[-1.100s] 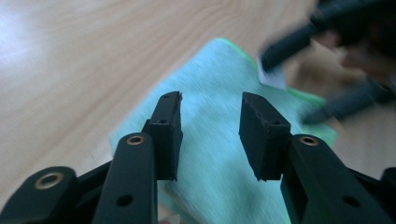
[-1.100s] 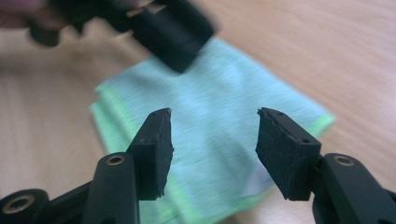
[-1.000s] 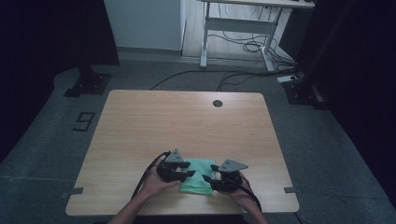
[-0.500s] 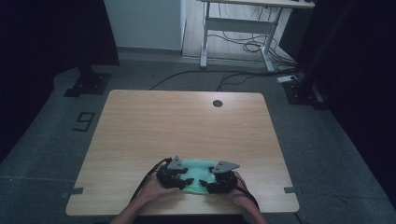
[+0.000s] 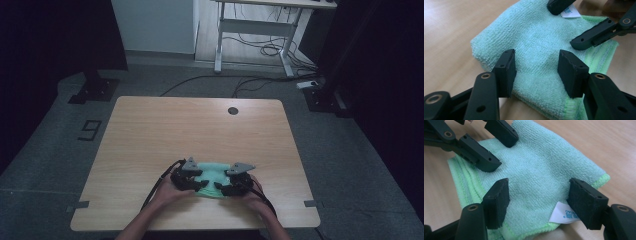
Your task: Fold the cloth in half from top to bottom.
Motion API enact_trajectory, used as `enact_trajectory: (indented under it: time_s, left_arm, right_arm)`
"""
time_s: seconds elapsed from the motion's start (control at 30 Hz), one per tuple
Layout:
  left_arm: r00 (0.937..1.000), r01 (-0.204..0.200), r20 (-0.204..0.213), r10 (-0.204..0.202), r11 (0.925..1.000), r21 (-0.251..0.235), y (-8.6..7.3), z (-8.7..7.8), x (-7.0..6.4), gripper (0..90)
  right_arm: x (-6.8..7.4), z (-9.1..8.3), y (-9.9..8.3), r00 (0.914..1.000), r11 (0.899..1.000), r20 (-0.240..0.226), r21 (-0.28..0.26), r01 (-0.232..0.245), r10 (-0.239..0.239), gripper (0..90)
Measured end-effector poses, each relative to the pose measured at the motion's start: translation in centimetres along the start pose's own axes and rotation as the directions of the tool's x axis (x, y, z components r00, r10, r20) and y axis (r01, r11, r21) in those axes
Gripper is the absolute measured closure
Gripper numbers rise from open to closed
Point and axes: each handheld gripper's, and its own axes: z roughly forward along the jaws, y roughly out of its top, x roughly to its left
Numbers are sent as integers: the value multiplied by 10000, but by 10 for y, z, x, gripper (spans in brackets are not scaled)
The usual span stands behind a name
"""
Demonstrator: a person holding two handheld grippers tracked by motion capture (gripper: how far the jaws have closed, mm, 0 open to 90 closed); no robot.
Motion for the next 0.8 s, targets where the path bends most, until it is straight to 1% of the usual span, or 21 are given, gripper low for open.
enact_trajectory:
  time_s: [0.2,0.3,0.33,0.43,0.47,0.53,0.6,0.67,0.7,0.73,0.8]
  left_arm:
    - [9995,198,-257,-197,9998,35,13,9,19,484]
    - [9988,241,-439,-238,9997,68,18,13,29,483]
    - [9985,279,-463,-276,9996,55,20,14,32,482]
    - [9979,493,-434,-491,9988,48,22,14,38,479]
    - [9975,502,-505,-496,9987,94,24,13,38,465]
    - [9964,385,-751,-384,9993,9,27,8,36,437]
    - [9959,284,-854,-298,9994,-174,29,0,33,422]
    - [9951,248,-942,-286,9989,-405,31,-9,29,415]
    - [9945,205,-1018,-264,9981,-584,31,-16,26,412]
    - [9945,205,-1018,-264,9981,-584,31,-16,26,406]
    - [9940,183,-1057,-266,9967,-788,30,-23,22,401]
  right_arm:
    - [-21,13,11,9995,9996,122,-91,-281,282,347]
    - [-31,21,18,9987,9991,301,-141,-406,410,348]
    - [-34,24,20,9986,9992,349,-141,-383,387,348]
    - [-40,30,24,9981,9985,337,-217,-512,519,347]
    - [-41,30,25,9979,9982,345,-239,-549,557,345]
    - [-40,28,25,9973,9972,415,-466,-591,610,342]
    - [-38,20,25,9969,9939,336,-864,-684,715,336]
    - [-34,11,25,9970,9906,388,-1221,-611,663,336]
    - [-32,7,25,9970,9896,395,-1304,-608,664,336]
    - [-32,7,25,9970,9896,395,-1304,-608,664,336]
    - [-28,-2,24,9976,9882,457,-1464,-456,528,338]
